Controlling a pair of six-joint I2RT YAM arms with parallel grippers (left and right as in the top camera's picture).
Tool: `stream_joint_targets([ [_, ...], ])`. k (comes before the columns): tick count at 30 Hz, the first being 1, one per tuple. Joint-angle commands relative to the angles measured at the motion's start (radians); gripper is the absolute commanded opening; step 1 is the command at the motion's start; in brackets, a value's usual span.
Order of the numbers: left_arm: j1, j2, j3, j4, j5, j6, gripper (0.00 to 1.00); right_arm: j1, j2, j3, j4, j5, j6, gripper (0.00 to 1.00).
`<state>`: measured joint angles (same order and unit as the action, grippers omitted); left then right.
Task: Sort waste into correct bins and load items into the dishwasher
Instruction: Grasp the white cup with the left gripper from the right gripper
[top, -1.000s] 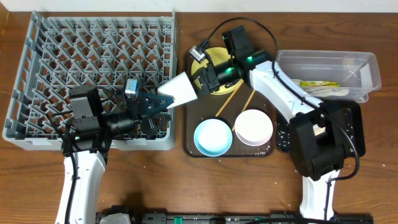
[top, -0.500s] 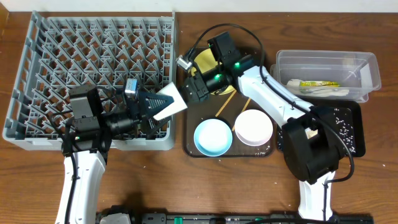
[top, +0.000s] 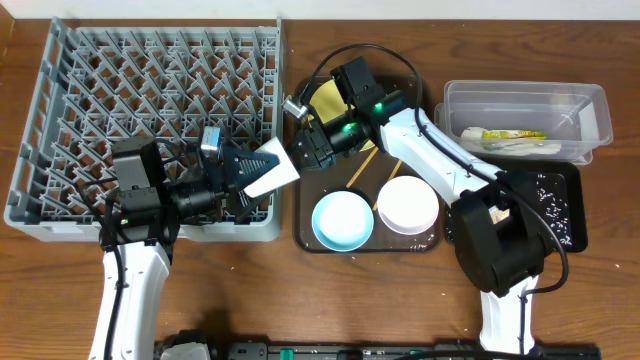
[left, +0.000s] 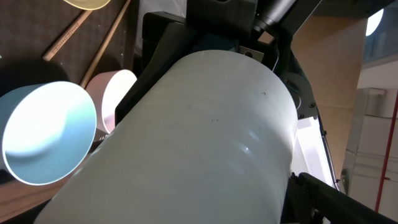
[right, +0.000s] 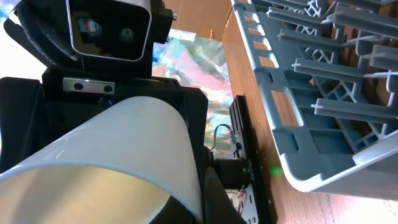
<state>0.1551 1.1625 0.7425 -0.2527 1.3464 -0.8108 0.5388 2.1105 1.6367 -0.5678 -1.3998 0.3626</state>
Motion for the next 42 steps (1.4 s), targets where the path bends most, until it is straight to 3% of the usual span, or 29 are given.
stream_joint_targets([
  [1,-0.001,-0.001,0.014,0.009,0.004,0.013,0.93,0.003,0.002,-0.017,-0.014,0.019,0.0,0.01],
  [25,0.023,-0.001,0.014,0.017,-0.023,-0.021,0.92,-0.01,0.002,-0.018,-0.14,0.054,-0.022,0.01],
  [36,0.023,-0.001,0.014,0.031,-0.031,-0.021,0.58,-0.01,0.002,-0.018,-0.128,0.076,0.0,0.02],
  [38,0.023,-0.001,0.014,0.032,-0.035,-0.021,0.5,-0.01,0.002,-0.018,-0.124,0.076,0.0,0.12],
  [42,0.023,-0.001,0.014,0.035,-0.042,-0.021,0.41,-0.009,0.002,-0.018,-0.094,0.076,0.0,0.43],
])
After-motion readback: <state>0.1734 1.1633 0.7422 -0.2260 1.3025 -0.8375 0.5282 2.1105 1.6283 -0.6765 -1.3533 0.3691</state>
